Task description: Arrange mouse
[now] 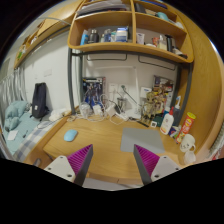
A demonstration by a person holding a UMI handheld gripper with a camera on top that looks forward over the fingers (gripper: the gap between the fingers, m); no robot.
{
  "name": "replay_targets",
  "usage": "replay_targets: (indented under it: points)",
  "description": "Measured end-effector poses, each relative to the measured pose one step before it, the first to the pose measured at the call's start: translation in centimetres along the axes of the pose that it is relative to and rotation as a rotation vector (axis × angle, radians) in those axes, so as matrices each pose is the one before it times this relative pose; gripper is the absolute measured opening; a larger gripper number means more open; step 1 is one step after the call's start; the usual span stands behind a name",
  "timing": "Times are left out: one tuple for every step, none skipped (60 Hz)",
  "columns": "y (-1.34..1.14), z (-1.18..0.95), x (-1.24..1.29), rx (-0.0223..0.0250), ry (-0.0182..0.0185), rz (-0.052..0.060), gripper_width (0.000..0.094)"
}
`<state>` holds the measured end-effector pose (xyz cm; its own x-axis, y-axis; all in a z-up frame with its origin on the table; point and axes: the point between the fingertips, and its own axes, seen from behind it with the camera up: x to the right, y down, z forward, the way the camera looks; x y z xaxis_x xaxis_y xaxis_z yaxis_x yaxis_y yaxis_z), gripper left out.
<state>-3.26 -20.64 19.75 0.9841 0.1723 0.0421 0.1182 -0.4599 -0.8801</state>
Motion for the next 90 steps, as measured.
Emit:
replay_targets:
  points:
    - [0.194, 0.063, -0.067, -0.00163, 0.00406, 0.0012, 0.0822]
    - [0.146, 0.120, -0.094, 0.00089, 0.00328, 0.0022, 0.0818]
    - [0.348, 0.254, -0.392, 0.00082, 0.00212, 0.0049, 0.0814]
    - [0.372, 0.232, -0.328, -0.00141, 0.00183, 0.0059, 0.0815]
    - [0.561, 0.333, -0.465, -0.00128, 0.00021, 0.0055, 0.0814]
    - [-0.034, 0.003, 0.034, -0.00930, -0.00437, 0.0054, 0.0813]
    - [0.997, 0.810, -0.921, 0.00363, 0.00126, 0.0045, 0.0813]
    - [0.612, 0.420, -0.611, -0.00317, -0.00136, 0.0033, 0.0813]
    - [0.603, 0.410, -0.617, -0.00429, -0.00207, 0.0016, 0.0812]
    - [-0.352, -0.043, -0.468, -0.02477, -0.00751, 0.0018, 0.0813]
    - [0.547, 0.386, -0.710, -0.00540, -0.00545, -0.0003, 0.0812]
    - [0.482, 0.391, -0.744, -0.00582, -0.00601, -0.0009, 0.0810]
    - [0.464, 0.391, -0.747, -0.00623, -0.00648, -0.0014, 0.0810]
    - [0.432, 0.389, -0.791, -0.00740, -0.00708, -0.0016, 0.0809]
    - [0.465, 0.420, -0.809, -0.00851, -0.00812, -0.0023, 0.0812]
    - [0.397, 0.383, -0.869, -0.00952, -0.00967, -0.0032, 0.0809]
    - [0.360, 0.421, -0.909, -0.00863, -0.01078, -0.0044, 0.0809]
    - [0.269, 0.423, -0.908, -0.00759, -0.01150, -0.0055, 0.0806]
    - [0.221, 0.451, -0.922, -0.00673, -0.01081, -0.0059, 0.0807]
    - [0.203, 0.478, -0.942, -0.00627, -0.00977, -0.0064, 0.0807]
    - [0.170, 0.490, -0.933, -0.00693, -0.00877, -0.0060, 0.0806]
    - [0.133, 0.544, -0.880, -0.00715, -0.00906, -0.0060, 0.0805]
    - [0.088, 0.556, -0.909, -0.00667, -0.00930, -0.0049, 0.0806]
    - [0.060, 0.577, -0.951, -0.00644, -0.00929, -0.0045, 0.0806]
    - [0.019, 0.617, -0.898, -0.00684, -0.00863, -0.0036, 0.0808]
    - [0.002, 0.616, -0.882, -0.00732, -0.00728, -0.0029, 0.0809]
    - [-0.033, 0.631, -0.812, -0.00736, -0.00569, -0.0016, 0.0813]
    - [-0.073, 0.658, -0.775, -0.00550, -0.00465, -0.0013, 0.0821]
    - [-0.102, 0.674, -0.736, -0.00303, -0.00526, -0.0016, 0.0822]
    - [-0.197, 0.683, -0.727, -0.00216, -0.00489, -0.0011, 0.0818]
    - [-0.219, 0.675, -0.638, -0.00198, -0.00383, -0.0004, 0.0819]
    - [-0.202, 0.690, -0.607, -0.00350, -0.00292, 0.0005, 0.0820]
    - [-0.175, 0.664, -0.547, -0.00380, -0.00099, 0.0012, 0.0819]
    - [-0.198, 0.682, -0.459, -0.00409, 0.00083, 0.0011, 0.0820]
    - [-0.228, 0.694, -0.394, -0.00383, 0.00191, 0.0004, 0.0820]
    - [-0.211, 0.686, -0.388, -0.00376, 0.00205, 0.0003, 0.0821]
    - [-0.235, 0.693, -0.349, -0.00381, 0.00257, -0.0001, 0.0822]
    - [-0.245, 0.698, -0.312, -0.00339, 0.00291, -0.0001, 0.0822]
    - [-0.275, 0.670, -0.253, -0.00272, 0.00425, 0.0002, 0.0822]
    - [-0.308, 0.653, -0.194, -0.00175, 0.00562, 0.0001, 0.0820]
    - [-0.297, 0.654, -0.119, -0.00142, 0.00663, 0.0002, 0.0822]
    - [-0.300, 0.625, -0.055, -0.00181, 0.00733, 0.0009, 0.0822]
    - [-0.312, 0.632, -0.069, -0.00122, 0.00803, 0.0017, 0.0825]
    - [-0.329, 0.627, -0.025, 0.00003, 0.00809, 0.0028, 0.0823]
    - [-0.348, 0.604, -0.011, 0.00048, 0.00753, 0.0039, 0.0822]
    - [-0.336, 0.587, 0.011, 0.00037, 0.00661, 0.0045, 0.0824]
    - [-0.299, 0.594, 0.005, 0.00036, 0.00584, 0.0046, 0.0823]
    - [-0.303, 0.582, 0.015, -0.00012, 0.00529, 0.0038, 0.0821]
    - [-0.267, 0.573, 0.042, -0.00099, 0.00554, 0.0030, 0.0824]
    - [-0.239, 0.569, 0.066, -0.00205, 0.00522, 0.0020, 0.0824]
    - [-0.185, 0.551, 0.065, -0.00305, 0.00566, 0.0012, 0.0821]
    - [-0.151, 0.512, 0.115, -0.00444, 0.00677, 0.0008, 0.0823]
    - [-0.107, 0.498, 0.128, -0.00447, 0.00727, 0.0006, 0.0821]
    - [-0.064, 0.488, 0.136, -0.00436, 0.00747, 0.0006, 0.0822]
    - [-0.061, 0.479, 0.131, -0.00434, 0.00720, 0.0002, 0.0820]
    - [-0.032, 0.459, 0.082, -0.00508, 0.00635, 0.0003, 0.0820]
    - [-0.042, 0.454, 0.096, -0.00521, 0.00471, 0.0003, 0.0819]
    - [0.036, 0.480, 0.084, -0.00055, 0.00200, 0.0002, 0.0818]
    - [0.018, 0.348, 0.069, -0.00475, 0.00385, 0.0001, 0.0818]
    - [-0.008, 0.362, 0.084, -0.00448, 0.00391, 0.0014, 0.0820]
    - [0.042, 0.341, 0.068, -0.00462, 0.00386, 0.0019, 0.0821]
    - [0.005, 0.346, 0.059, -0.00338, 0.00290, 0.0027, 0.0816]
    - [0.013, 0.300, 0.007, -0.00305, 0.00183, 0.0027, 0.0812]
    - [-0.088, 0.424, 0.076, -0.00343, 0.00081, 0.0030, 0.0806]
    - [0.113, 0.188, -0.036, -0.00312, -0.00048, 0.0039, 0.0796]
    - [0.150, 0.202, -0.071, -0.00406, -0.00092, 0.0052, 0.0788]
    - [0.149, 0.178, -0.110, -0.00566, -0.00237, 0.0046, 0.0792]
    - [-0.196, 0.177, -0.337, 0.00953, -0.01299, 0.0083, 0.0729]
    - [-0.075, 0.078, -0.135, 0.00268, -0.00472, 0.0107, 0.0726]
    - [-0.001, 0.072, -0.024, 0.00014, -0.00140, 0.0064, 0.0709]
    - [-0.144, 0.059, 0.102, 0.00552, 0.00313, 0.0013, 0.0683]
    - [-0.041, 0.057, 0.234, 0.00187, 0.00919, 0.0000, 0.0666]
    - [-0.037, 0.036, 0.114, 0.00027, 0.00491, 0.0018, 0.0637]
    - [-0.056, 0.057, -0.080, 0.00137, -0.00335, 0.0053, 0.0563]
    - [-0.089, -0.003, -0.056, -0.00095, 0.00031, 0.0050, 0.0542]
    - [0.003, 0.053, -0.003, -0.00055, -0.00033, 0.0029, 0.0536]
    - [0.004, 0.013, 0.031, -0.00042, 0.00119, 0.0012, 0.0531]
    - [-0.033, 0.020, 0.041, 0.00137, 0.00269, 0.0006, 0.0520]
    - [0.015, 0.014, 0.065, -0.00025, 0.00298, 0.0000, 0.0509]
    - [-0.017, 0.019, 0.042, 0.00097, 0.00335, -0.0008, 0.0499]
    - [0.014, 0.013, -0.004, 0.00097, 0.00279, -0.0027, 0.0486]
    - [0.016, -0.088, -0.071, -0.00127, 0.00180, -0.0045, 0.0469]
    - [-0.002, 0.054, -0.005, 0.00011, 0.00067, -0.0045, 0.0454]
    - [0.037, 0.019, -0.015, -0.00062, -0.00018, -0.0010, 0.0436]
    - [0.009, 0.024, -0.016, 0.00112, -0.00038, 0.0035, 0.0477]
    - [-0.015, 0.011, 0.021, 0.00108, 0.00078, 0.0054, 0.0389]
    - [0.016, 0.008, 0.019, 0.00046, -0.00080, 0.0011, 0.0382]
    - [-0.035, -0.024, 0.043, 0.00154, -0.00054, -0.0003, 0.0370]
    - [-0.014, -0.016, 0.022, 0.00045, -0.00100, 0.0005, 0.0353]
    - [0.011, 0.024, 0.023, -0.00062, -0.00051, 0.0014, 0.0352]
